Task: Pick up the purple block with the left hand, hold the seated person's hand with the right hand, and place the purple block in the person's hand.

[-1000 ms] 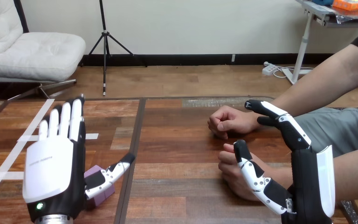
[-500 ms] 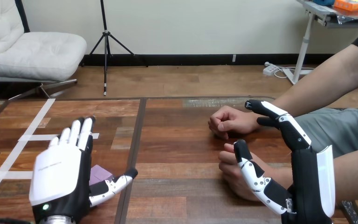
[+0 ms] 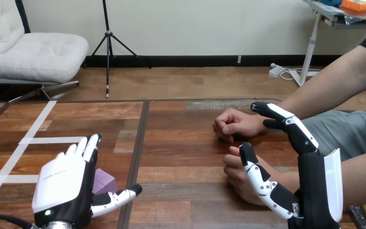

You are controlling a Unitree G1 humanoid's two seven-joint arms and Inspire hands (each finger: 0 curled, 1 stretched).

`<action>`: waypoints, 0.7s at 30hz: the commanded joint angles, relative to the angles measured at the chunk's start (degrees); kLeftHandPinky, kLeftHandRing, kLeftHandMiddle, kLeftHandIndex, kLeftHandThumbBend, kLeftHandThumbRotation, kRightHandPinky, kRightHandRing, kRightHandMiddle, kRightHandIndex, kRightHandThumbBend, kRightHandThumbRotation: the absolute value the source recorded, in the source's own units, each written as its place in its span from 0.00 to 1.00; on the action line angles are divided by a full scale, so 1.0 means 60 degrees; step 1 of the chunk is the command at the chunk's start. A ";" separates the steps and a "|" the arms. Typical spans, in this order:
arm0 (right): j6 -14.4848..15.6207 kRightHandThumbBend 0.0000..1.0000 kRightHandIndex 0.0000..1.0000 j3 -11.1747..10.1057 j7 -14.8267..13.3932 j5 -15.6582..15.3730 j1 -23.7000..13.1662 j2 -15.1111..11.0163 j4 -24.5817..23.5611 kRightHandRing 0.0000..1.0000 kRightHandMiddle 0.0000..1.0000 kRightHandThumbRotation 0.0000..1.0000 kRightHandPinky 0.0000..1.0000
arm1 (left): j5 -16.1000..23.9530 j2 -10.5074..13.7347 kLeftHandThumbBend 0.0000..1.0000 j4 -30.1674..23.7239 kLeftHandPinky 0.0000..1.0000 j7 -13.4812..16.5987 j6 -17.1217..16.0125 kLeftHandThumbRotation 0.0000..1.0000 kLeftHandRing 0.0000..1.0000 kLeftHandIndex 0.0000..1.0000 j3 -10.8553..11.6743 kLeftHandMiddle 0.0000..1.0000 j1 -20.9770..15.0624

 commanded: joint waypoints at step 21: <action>-0.0053 0.38 0.73 -0.0153 0.0072 0.0058 -0.0424 0.0024 -0.0194 0.77 0.77 0.29 0.71 | -0.0875 0.0724 0.99 0.0024 0.96 -0.0361 0.0274 0.65 0.96 0.95 -0.0686 0.97 -0.0700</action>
